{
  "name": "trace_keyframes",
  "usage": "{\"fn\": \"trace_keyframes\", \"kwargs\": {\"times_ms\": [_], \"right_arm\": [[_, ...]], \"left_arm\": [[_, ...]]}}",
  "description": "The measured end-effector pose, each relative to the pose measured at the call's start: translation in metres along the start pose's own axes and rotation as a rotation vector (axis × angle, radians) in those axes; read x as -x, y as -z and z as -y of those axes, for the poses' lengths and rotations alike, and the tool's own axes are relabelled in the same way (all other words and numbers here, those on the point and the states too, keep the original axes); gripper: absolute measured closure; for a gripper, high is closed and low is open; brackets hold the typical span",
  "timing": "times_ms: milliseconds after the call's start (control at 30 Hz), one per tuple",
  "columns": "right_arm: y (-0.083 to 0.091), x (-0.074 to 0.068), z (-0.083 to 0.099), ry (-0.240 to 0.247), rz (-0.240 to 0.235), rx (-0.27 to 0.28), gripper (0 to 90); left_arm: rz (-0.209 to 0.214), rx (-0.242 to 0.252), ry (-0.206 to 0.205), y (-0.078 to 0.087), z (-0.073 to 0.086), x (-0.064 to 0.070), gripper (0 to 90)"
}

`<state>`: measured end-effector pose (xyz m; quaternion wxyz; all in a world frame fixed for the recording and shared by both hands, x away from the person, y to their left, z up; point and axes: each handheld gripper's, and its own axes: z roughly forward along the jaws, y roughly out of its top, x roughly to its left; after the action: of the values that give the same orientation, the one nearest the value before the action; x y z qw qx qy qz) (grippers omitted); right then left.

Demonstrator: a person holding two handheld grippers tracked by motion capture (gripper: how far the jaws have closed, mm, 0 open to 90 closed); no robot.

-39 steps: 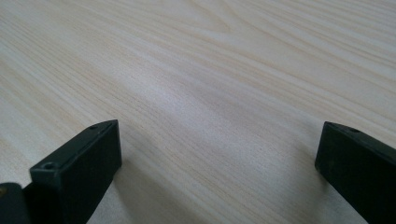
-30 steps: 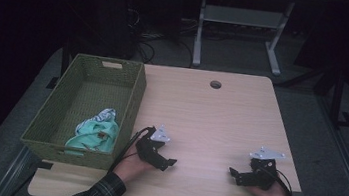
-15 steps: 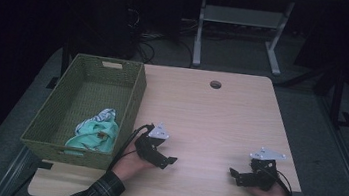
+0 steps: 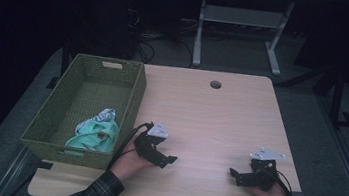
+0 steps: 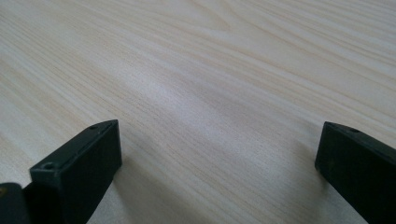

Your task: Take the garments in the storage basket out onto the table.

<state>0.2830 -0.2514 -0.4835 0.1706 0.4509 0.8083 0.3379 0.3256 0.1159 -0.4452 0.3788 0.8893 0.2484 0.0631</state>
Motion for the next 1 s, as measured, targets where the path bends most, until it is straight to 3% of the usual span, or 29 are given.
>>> {"fn": "trace_keyframes", "kwargs": {"times_ms": [1000], "right_arm": [[0.0,0.0,0.0,-0.003,0.001,-0.002,0.0]], "left_arm": [[0.007,-0.02,-0.003,0.01,-0.01,0.002,13.3]]}}
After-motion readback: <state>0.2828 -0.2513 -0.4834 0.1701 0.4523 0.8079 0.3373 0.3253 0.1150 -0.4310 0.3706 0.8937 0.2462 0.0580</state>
